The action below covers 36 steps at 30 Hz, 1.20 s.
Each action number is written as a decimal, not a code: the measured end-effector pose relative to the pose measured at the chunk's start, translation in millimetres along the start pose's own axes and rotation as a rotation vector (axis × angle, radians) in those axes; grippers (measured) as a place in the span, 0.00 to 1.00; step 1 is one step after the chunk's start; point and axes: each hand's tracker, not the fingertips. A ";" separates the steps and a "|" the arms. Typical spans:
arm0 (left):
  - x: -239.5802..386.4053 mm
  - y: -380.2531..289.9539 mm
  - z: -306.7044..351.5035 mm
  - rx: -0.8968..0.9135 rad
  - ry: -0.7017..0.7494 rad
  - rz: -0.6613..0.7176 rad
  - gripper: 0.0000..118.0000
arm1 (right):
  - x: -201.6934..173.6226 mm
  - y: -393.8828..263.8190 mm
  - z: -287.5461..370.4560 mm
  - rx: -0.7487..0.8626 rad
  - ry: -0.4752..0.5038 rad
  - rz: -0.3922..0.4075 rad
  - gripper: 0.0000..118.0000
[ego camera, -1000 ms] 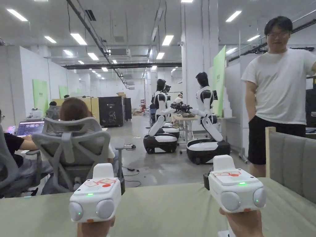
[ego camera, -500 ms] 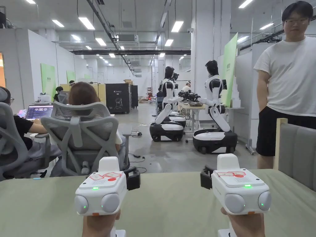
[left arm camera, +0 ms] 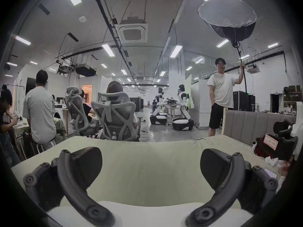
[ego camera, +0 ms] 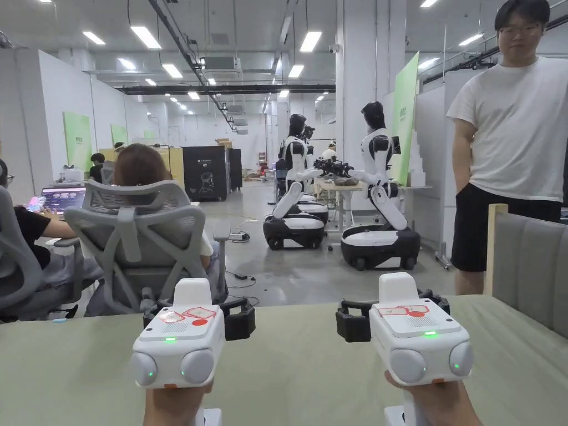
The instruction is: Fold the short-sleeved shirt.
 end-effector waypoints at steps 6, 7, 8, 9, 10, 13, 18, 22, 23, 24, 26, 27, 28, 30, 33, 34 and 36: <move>1.8 -2.9 -4.9 -0.034 -0.009 -0.005 1.00 | -11.2 7.7 14.1 -0.026 0.054 0.010 1.00; 2.5 -4.2 -6.0 -0.036 -0.009 -0.004 1.00 | -12.0 7.2 17.4 -0.021 0.056 0.008 1.00; 2.4 -5.0 -4.6 -0.039 -0.006 -0.004 1.00 | -13.2 5.9 20.0 -0.012 0.057 0.001 1.00; 2.3 -5.8 -4.5 -0.043 -0.005 -0.005 1.00 | -12.9 3.5 15.4 -0.020 0.051 -0.008 1.00; 2.1 -7.0 -4.7 -0.046 -0.006 -0.006 1.00 | -12.2 3.4 12.7 -0.019 0.045 -0.006 1.00; 0.7 -9.4 -3.8 -0.044 -0.004 -0.015 1.00 | -10.4 2.6 10.3 -0.029 0.040 -0.014 1.00; -4.3 -10.9 -2.3 -0.044 0.000 0.000 1.00 | -6.2 -4.1 -3.6 -0.047 0.030 -0.034 1.00; -6.3 -10.8 0.5 -0.059 0.008 0.000 1.00 | -7.2 -2.6 7.1 -0.044 0.028 -0.028 1.00; -7.6 -11.0 1.6 -0.058 0.008 0.008 1.00 | -7.7 -2.8 7.8 -0.043 0.024 -0.024 1.00; -7.7 -10.8 3.0 -0.055 0.007 0.014 1.00 | -7.9 -2.9 8.2 -0.042 0.022 -0.024 1.00; -8.1 -11.5 4.5 -0.052 0.008 0.015 1.00 | -8.2 -3.4 6.1 -0.045 0.026 -0.031 1.00; -8.1 -11.7 4.8 -0.054 0.010 0.012 1.00 | -8.3 -3.4 6.2 -0.047 0.029 -0.035 1.00; -7.6 -11.5 6.0 -0.058 0.008 0.007 1.00 | -8.3 -3.4 6.5 -0.048 0.031 -0.038 1.00; -7.9 -11.0 8.0 -0.064 0.005 -0.006 1.00 | -7.7 -4.2 7.1 -0.046 0.036 -0.036 1.00; -10.1 -9.6 6.8 -0.053 0.010 -0.007 1.00 | -7.3 -1.7 12.3 -0.056 0.026 -0.039 1.00; -11.3 -8.4 6.9 -0.050 0.014 0.000 1.00 | -7.1 -0.8 13.3 -0.062 0.017 -0.044 1.00; -13.3 -6.4 5.7 -0.051 0.014 0.015 1.00 | -6.9 -0.3 14.2 -0.058 -0.007 -0.053 1.00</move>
